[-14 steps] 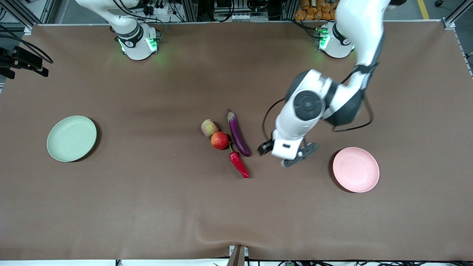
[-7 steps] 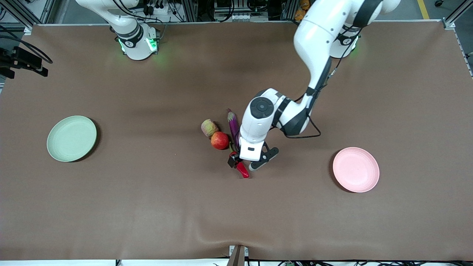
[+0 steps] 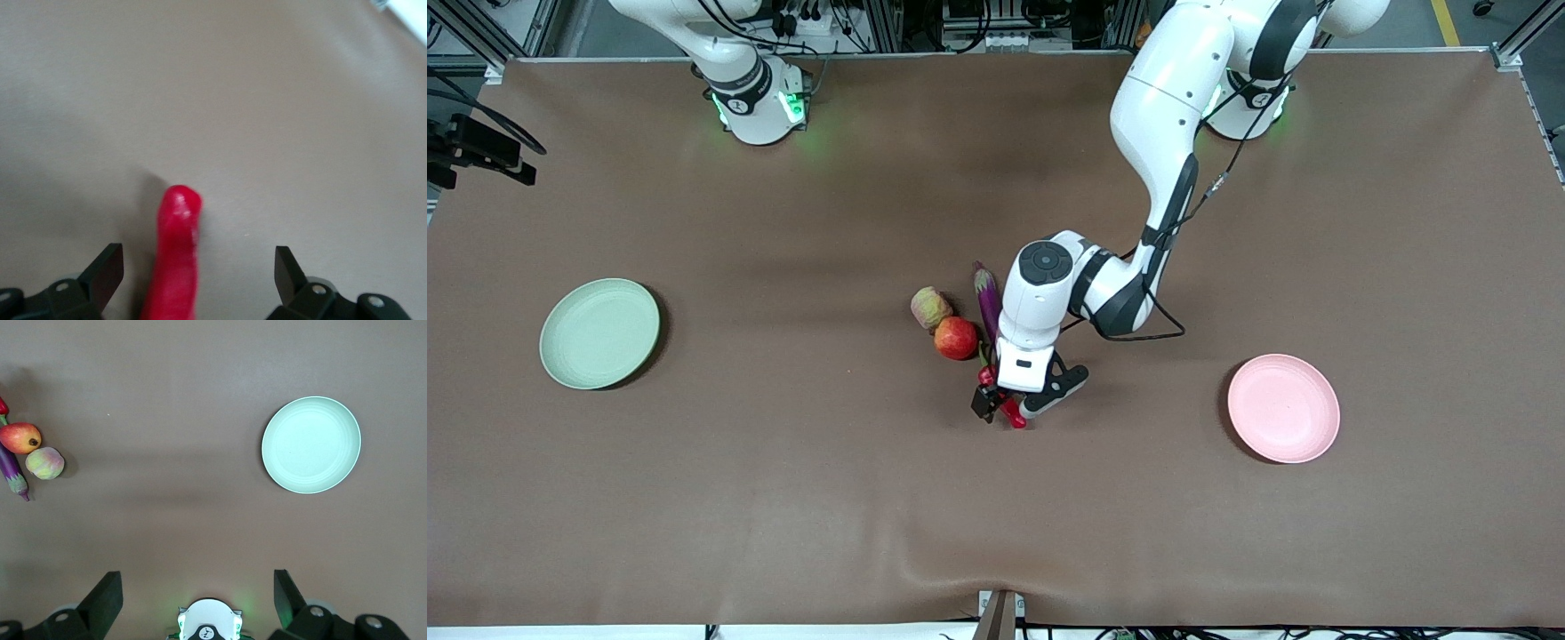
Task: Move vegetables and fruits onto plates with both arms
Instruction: 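Close the left gripper on the red pepper and lift it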
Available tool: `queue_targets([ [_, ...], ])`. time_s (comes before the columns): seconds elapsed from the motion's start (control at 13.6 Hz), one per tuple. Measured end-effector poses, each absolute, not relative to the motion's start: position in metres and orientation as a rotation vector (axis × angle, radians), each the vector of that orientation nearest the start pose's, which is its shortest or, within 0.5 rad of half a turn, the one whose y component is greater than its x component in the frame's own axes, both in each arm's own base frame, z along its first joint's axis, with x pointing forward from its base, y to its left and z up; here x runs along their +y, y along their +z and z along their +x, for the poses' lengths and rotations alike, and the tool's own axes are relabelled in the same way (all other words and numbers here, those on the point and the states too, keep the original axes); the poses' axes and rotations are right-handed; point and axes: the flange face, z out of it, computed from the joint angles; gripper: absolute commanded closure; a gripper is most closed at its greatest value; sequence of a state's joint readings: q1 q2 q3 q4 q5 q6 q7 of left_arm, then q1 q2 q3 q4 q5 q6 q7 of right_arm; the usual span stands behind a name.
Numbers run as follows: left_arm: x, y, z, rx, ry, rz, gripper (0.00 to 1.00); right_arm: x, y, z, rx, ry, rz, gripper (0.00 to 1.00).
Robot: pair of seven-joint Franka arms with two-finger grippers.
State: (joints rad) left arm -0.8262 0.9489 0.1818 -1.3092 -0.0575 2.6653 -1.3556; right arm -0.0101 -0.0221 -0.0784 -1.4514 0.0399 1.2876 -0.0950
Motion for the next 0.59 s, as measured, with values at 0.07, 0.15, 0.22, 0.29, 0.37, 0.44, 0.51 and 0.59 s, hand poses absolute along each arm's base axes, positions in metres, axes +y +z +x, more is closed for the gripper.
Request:
queue_targets([
  [0.07,-0.499,0.215,0.6,-1.116,-0.563,-3.242,0.0,-0.041,0.668,0.514,-0.023,0.212,-3.081,0.0],
  [0.15,-0.499,0.214,0.602,-1.143,-0.597,-3.257,0.0,-0.041,0.668,0.514,-0.023,0.212,-3.081,0.0],
  [0.22,-0.498,0.21,0.602,-1.158,-0.621,-3.268,0.0,-0.041,0.668,0.514,-0.023,0.212,-3.081,0.0],
  [0.29,-0.498,0.205,0.602,-1.164,-0.63,-3.272,0.0,-0.041,0.668,0.514,-0.023,0.212,-3.08,0.0],
  [0.37,-0.498,0.202,0.602,-1.164,-0.637,-3.276,0.0,-0.041,0.668,0.514,-0.023,0.213,-3.08,0.0],
  [0.44,-0.499,0.2,0.602,-1.165,-0.65,-3.284,0.0,-0.041,0.668,0.514,-0.023,0.215,-3.08,0.0],
  [0.51,-0.499,0.2,0.602,-1.166,-0.669,-3.295,0.0,-0.041,0.668,0.514,-0.023,0.219,-3.08,0.0],
  [0.59,-0.498,0.2,0.603,-1.169,-0.683,-3.301,0.0,-0.041,0.668,0.514,-0.023,0.221,-3.079,0.0],
])
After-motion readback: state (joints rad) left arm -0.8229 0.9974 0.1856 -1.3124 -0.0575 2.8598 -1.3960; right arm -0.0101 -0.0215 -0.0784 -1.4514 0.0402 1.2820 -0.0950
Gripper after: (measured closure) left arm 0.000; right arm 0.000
